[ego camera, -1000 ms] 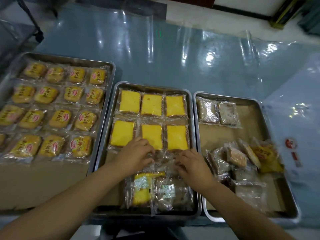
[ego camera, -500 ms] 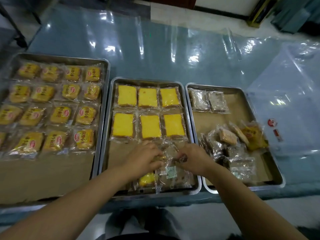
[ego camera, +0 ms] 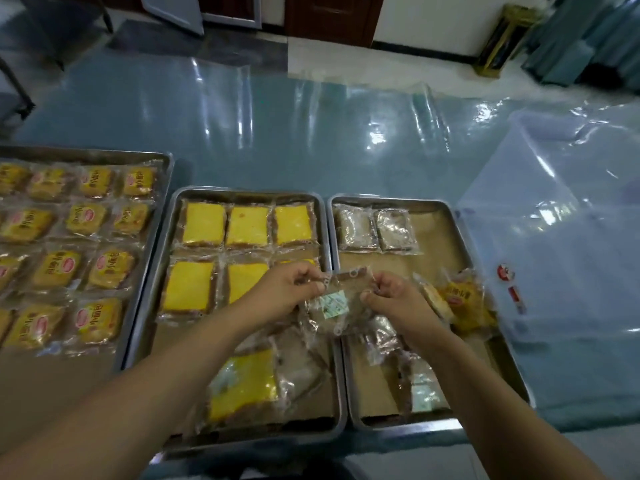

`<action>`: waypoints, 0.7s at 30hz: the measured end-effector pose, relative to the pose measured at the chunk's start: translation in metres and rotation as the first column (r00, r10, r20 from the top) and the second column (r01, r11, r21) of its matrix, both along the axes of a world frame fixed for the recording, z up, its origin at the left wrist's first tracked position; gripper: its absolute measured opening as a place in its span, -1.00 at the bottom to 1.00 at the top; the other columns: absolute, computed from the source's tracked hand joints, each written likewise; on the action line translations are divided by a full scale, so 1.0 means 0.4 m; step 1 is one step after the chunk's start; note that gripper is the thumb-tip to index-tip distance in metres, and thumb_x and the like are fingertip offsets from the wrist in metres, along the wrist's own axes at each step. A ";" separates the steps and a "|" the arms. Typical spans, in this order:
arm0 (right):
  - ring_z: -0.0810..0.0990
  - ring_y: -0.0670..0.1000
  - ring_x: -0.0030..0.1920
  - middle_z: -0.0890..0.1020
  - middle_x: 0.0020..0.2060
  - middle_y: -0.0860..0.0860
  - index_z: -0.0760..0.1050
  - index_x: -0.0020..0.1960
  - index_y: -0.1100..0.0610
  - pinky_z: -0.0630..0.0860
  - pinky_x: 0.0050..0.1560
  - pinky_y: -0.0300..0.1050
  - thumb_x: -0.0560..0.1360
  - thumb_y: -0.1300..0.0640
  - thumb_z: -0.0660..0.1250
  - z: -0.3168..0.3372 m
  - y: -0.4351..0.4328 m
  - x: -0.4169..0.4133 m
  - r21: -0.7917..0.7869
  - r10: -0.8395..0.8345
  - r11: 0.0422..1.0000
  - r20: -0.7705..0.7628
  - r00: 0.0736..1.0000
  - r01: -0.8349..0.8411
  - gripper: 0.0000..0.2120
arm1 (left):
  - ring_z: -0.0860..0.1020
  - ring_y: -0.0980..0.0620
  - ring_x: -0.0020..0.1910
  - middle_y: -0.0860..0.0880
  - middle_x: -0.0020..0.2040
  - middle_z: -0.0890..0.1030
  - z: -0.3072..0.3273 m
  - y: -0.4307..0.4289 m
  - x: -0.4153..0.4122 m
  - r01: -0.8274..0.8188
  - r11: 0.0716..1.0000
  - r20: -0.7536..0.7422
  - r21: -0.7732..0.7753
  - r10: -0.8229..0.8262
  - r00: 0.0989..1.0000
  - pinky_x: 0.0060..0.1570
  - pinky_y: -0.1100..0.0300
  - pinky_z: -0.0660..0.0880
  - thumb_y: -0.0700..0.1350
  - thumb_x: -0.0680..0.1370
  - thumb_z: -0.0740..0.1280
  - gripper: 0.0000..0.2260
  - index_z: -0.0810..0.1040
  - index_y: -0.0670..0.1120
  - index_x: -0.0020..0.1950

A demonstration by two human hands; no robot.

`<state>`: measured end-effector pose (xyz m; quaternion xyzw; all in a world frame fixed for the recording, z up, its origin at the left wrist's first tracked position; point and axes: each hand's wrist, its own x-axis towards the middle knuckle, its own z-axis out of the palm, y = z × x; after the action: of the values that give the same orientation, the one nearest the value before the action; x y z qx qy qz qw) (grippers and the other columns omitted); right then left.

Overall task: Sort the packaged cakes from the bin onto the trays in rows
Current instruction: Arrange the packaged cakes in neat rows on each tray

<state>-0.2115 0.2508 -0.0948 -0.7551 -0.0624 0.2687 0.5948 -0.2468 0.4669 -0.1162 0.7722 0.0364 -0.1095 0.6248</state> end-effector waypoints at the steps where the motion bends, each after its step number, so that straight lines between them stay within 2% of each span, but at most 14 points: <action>1: 0.68 0.05 -0.19 0.69 -0.23 0.06 0.60 -0.18 -0.04 0.59 -0.22 -0.15 0.44 0.29 0.38 0.010 -0.025 0.025 0.010 -0.018 1.000 -0.015 1.000 0.019 -0.77 | 0.49 0.24 -0.29 0.09 -0.26 0.56 -0.003 -0.025 0.029 -0.006 1.000 0.001 -0.002 0.007 1.000 -0.24 0.33 0.42 -0.17 0.50 0.39 -0.93 0.58 0.00 -0.12; 3: 0.68 0.07 -0.19 0.69 -0.24 0.08 0.60 -0.17 0.01 0.57 -0.24 -0.19 0.40 0.28 0.43 0.025 -0.077 0.084 0.001 -0.086 0.996 -0.006 0.996 0.086 -0.83 | 0.51 0.25 -0.30 0.10 -0.25 0.57 -0.014 -0.075 0.089 -0.053 0.999 0.003 0.014 0.053 0.999 -0.27 0.35 0.44 -0.15 0.49 0.40 -0.93 0.58 0.02 -0.07; 4: 0.67 0.05 -0.21 0.68 -0.26 0.06 0.59 -0.17 0.05 0.56 -0.27 -0.23 0.39 0.27 0.44 0.032 -0.101 0.115 -0.041 -0.131 0.990 0.049 0.990 0.133 -0.86 | 0.52 0.25 -0.28 0.11 -0.23 0.57 -0.021 -0.098 0.119 -0.091 0.995 0.003 0.034 0.091 0.996 -0.26 0.33 0.44 -0.13 0.50 0.39 -0.91 0.57 0.04 -0.05; 6: 0.64 -0.05 -0.27 0.66 -0.33 -0.02 0.56 -0.20 0.05 0.52 -0.35 -0.29 0.38 0.24 0.44 0.040 -0.145 0.186 -0.188 -0.205 0.948 0.253 0.946 0.256 -0.89 | 0.57 0.15 -0.17 0.08 -0.17 0.58 -0.038 -0.143 0.174 -0.162 0.985 0.004 0.057 0.162 0.987 -0.18 0.23 0.49 -0.14 0.51 0.36 -0.88 0.53 0.08 -0.03; 8: 0.56 -0.07 -0.26 0.58 -0.37 -0.10 0.54 -0.23 -0.02 0.40 -0.31 -0.29 0.37 0.19 0.43 0.047 -0.185 0.259 -0.336 -0.185 0.856 0.511 0.840 0.393 -0.87 | 0.57 0.02 -0.08 0.03 -0.12 0.57 -0.058 -0.184 0.223 -0.200 0.977 0.003 0.079 0.201 0.980 -0.10 0.12 0.52 -0.16 0.53 0.33 -0.87 0.50 0.07 0.01; 9: 0.50 -0.04 -0.23 0.50 -0.34 -0.14 0.54 -0.20 -0.04 0.33 -0.24 -0.29 0.37 0.19 0.43 0.047 -0.205 0.293 -0.368 -0.161 0.810 0.609 0.777 0.457 -0.86 | 0.57 0.03 -0.05 0.05 -0.10 0.57 -0.068 -0.202 0.245 -0.198 0.973 0.015 0.122 0.198 0.980 -0.08 0.13 0.50 -0.15 0.54 0.32 -0.87 0.50 0.05 0.04; 10: 0.44 -0.04 -0.20 0.43 -0.28 -0.17 0.58 -0.12 -0.02 0.26 -0.20 -0.34 0.37 0.20 0.43 0.045 -0.223 0.326 -0.372 -0.151 0.776 0.674 0.723 0.509 -0.84 | 0.56 0.06 -0.03 0.08 -0.08 0.56 -0.075 -0.220 0.265 -0.183 0.966 0.034 0.183 0.179 0.983 -0.06 0.16 0.48 -0.15 0.53 0.32 -0.86 0.51 0.04 0.06; 12: 0.43 -0.01 -0.16 0.39 -0.20 -0.09 0.61 -0.04 0.06 0.21 -0.17 -0.38 0.36 0.25 0.41 0.036 -0.251 0.384 -0.339 -0.177 0.735 0.740 0.649 0.587 -0.80 | 0.54 0.11 0.01 0.11 -0.03 0.56 -0.081 -0.256 0.307 -0.140 0.945 0.068 0.295 0.126 0.990 0.02 0.17 0.48 -0.15 0.53 0.33 -0.82 0.53 0.02 0.11; 14: 0.49 0.12 -0.16 0.47 -0.24 0.03 0.62 -0.10 0.13 0.35 -0.13 -0.19 0.34 0.30 0.40 0.019 -0.263 0.427 -0.300 -0.119 0.715 0.838 0.532 0.632 -0.83 | 0.53 0.10 0.05 0.06 0.09 0.56 -0.082 -0.286 0.348 -0.089 0.916 0.102 0.392 0.053 0.993 0.10 0.11 0.48 -0.16 0.53 0.31 -0.75 0.52 0.01 0.19; 16: 0.51 0.21 -0.20 0.56 -0.35 0.09 0.60 -0.23 0.18 0.42 -0.18 -0.04 0.31 0.34 0.40 -0.013 -0.274 0.461 -0.359 0.089 0.673 0.907 0.411 0.647 -0.90 | 0.51 0.04 0.12 0.01 0.23 0.51 -0.085 -0.309 0.386 -0.043 0.866 0.140 0.499 -0.031 0.990 0.14 0.09 0.46 -0.16 0.53 0.30 -0.68 0.48 0.04 0.28; 17: 0.50 0.20 -0.20 0.59 -0.37 0.08 0.59 -0.26 0.17 0.39 -0.17 -0.01 0.31 0.34 0.39 -0.033 -0.282 0.474 -0.443 0.198 0.623 0.887 0.418 0.645 -0.91 | 0.48 0.01 0.17 -0.01 0.28 0.48 -0.089 -0.319 0.404 -0.022 0.838 0.155 0.546 -0.075 0.985 0.19 0.08 0.42 -0.17 0.53 0.29 -0.64 0.46 0.05 0.31; 18: 0.48 0.19 -0.17 0.60 -0.36 0.06 0.58 -0.28 0.15 0.34 -0.15 -0.01 0.30 0.33 0.39 -0.052 -0.293 0.481 -0.540 0.287 0.566 0.837 0.465 0.623 -0.90 | 0.44 -0.01 0.24 -0.01 0.31 0.45 -0.097 -0.329 0.423 0.003 0.800 0.159 0.600 -0.123 0.980 0.24 0.08 0.37 -0.16 0.53 0.28 -0.62 0.43 0.05 0.34; 21: 0.45 0.14 -0.14 0.60 -0.32 0.01 0.53 -0.31 0.07 0.12 -0.16 -0.08 0.15 0.29 0.48 -0.107 -0.325 0.477 -0.760 0.473 0.427 0.650 0.595 0.491 -0.79 | 0.18 -0.06 0.45 -0.03 0.47 0.27 -0.132 -0.353 0.469 0.090 0.601 0.092 0.794 -0.265 0.960 0.41 0.02 0.05 -0.10 0.56 0.23 -0.56 0.30 0.10 0.44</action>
<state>-0.0207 0.1208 -0.1376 -0.9794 -0.1637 -0.1182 -0.0055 -0.0592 0.3256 -0.1691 0.9731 -0.0599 -0.0664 0.2122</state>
